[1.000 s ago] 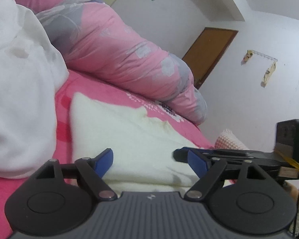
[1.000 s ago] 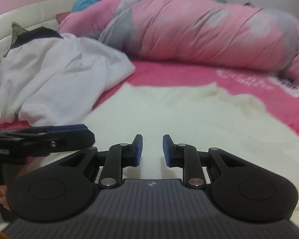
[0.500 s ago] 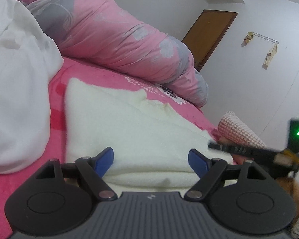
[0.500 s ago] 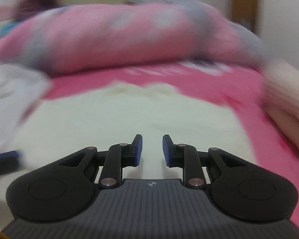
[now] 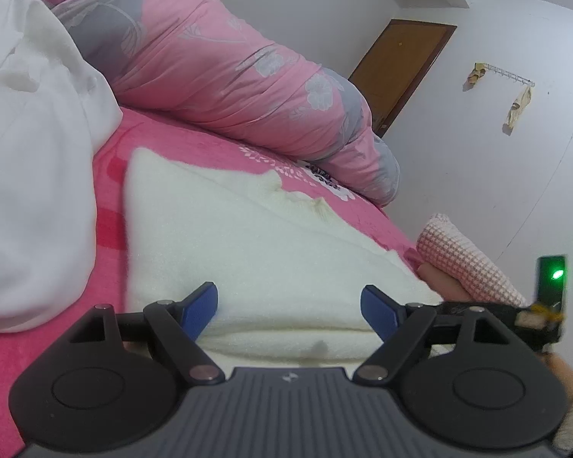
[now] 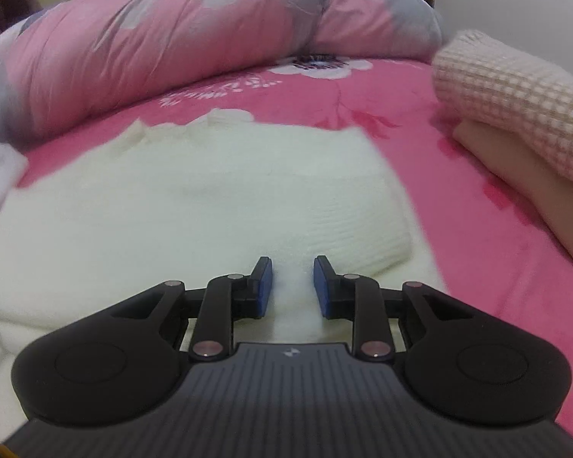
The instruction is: Fold clothes
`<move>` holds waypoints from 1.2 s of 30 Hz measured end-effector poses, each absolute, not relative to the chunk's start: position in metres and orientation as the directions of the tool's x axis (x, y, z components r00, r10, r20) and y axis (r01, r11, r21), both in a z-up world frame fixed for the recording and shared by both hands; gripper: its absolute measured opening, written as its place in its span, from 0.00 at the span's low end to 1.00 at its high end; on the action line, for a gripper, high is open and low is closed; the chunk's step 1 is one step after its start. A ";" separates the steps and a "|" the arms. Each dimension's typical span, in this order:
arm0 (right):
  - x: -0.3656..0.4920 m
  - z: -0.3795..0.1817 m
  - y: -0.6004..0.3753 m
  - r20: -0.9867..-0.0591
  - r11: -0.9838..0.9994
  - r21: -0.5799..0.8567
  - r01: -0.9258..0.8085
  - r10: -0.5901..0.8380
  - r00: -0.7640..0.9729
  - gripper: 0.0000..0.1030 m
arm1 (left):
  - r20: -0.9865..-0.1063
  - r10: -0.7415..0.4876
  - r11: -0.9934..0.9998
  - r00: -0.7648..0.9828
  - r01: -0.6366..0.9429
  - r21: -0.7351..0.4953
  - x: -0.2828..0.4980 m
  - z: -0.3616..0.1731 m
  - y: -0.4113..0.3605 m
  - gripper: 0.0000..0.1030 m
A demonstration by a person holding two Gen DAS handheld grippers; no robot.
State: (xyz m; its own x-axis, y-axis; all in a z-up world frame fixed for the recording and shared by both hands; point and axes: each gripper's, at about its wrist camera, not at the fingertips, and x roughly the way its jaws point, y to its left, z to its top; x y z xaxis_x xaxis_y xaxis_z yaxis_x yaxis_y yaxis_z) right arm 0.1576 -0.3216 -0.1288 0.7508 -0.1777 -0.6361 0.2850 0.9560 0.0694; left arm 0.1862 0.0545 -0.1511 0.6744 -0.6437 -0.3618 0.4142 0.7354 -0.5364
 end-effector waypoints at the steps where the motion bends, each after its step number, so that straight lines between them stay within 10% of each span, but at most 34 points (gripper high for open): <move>1: 0.145 -0.118 -0.323 -0.612 0.953 0.098 0.286 -0.169 0.772 0.23 | -0.362 -0.643 0.736 0.675 0.414 -0.536 0.186 -0.151 0.054 0.81; 16: -0.053 -0.100 -0.392 -0.499 0.893 0.279 0.352 -0.178 0.848 0.23 | -0.513 -0.480 0.877 0.712 0.386 -0.285 0.137 -0.106 0.021 0.81; 36: -0.023 -0.073 -0.356 -0.450 0.973 0.230 0.005 0.102 0.887 0.25 | -0.530 -0.403 0.901 0.746 0.423 -0.090 0.089 -0.063 -0.004 0.87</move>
State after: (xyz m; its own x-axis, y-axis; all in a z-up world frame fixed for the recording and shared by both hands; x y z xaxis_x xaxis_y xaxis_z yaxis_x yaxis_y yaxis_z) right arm -0.0227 -0.3561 -0.0734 0.8872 0.1017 -0.4501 0.0051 0.9732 0.2300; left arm 0.0888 -0.0038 -0.0627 0.7457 -0.4033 -0.5303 0.4234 0.9014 -0.0902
